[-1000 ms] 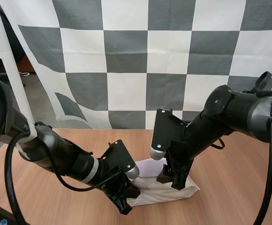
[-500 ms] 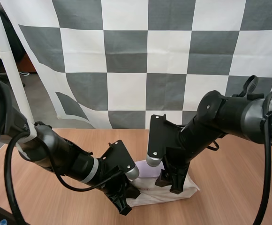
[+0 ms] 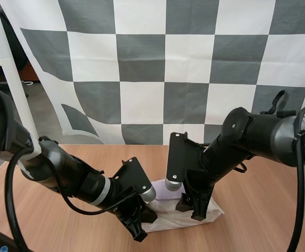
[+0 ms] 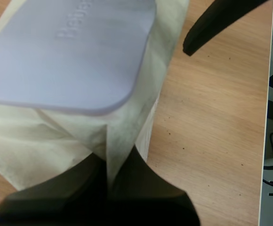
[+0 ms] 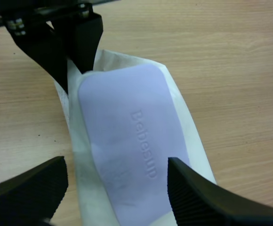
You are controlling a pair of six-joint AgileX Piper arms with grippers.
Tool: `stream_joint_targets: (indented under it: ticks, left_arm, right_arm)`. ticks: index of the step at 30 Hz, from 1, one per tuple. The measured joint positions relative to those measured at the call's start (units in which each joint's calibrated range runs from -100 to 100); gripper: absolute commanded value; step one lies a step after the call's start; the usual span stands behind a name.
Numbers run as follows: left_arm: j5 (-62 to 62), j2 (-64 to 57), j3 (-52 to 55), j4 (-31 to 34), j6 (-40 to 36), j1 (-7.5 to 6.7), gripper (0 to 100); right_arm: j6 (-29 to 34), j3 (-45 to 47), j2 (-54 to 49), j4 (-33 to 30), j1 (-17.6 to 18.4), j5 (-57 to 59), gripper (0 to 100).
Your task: Open the wet wipes lid
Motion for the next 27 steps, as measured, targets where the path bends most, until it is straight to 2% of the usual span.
stream_joint_targets:
  ticks: [2,4,7,12,18,27]
  left_arm:
    - [0.00,0.00,0.00,0.00,0.00,0.00,0]
    - [0.50,0.00,0.00,0.00,0.00,0.00,0]
    - [0.71,0.00,0.00,0.00,0.00,0.00,0]
    - [0.71,0.00,0.00,0.00,0.00,0.00,0]
    - [0.88,0.00,0.00,0.00,0.00,0.00,0]
    - [1.02,0.00,0.00,0.03,0.00,0.00,0]
  right_arm:
    - [0.00,0.00,0.00,-0.13,0.00,0.00,100]
    - [0.12,0.00,0.12,0.16,0.00,0.00,95]
    - [0.21,0.00,0.12,0.80,0.00,-0.16,79]
    - [0.21,0.00,0.12,0.79,0.00,-0.16,49]
    - [0.21,0.00,0.12,1.16,0.00,0.24,0]
    - [0.21,-0.35,0.12,3.28,0.00,-2.74,0]
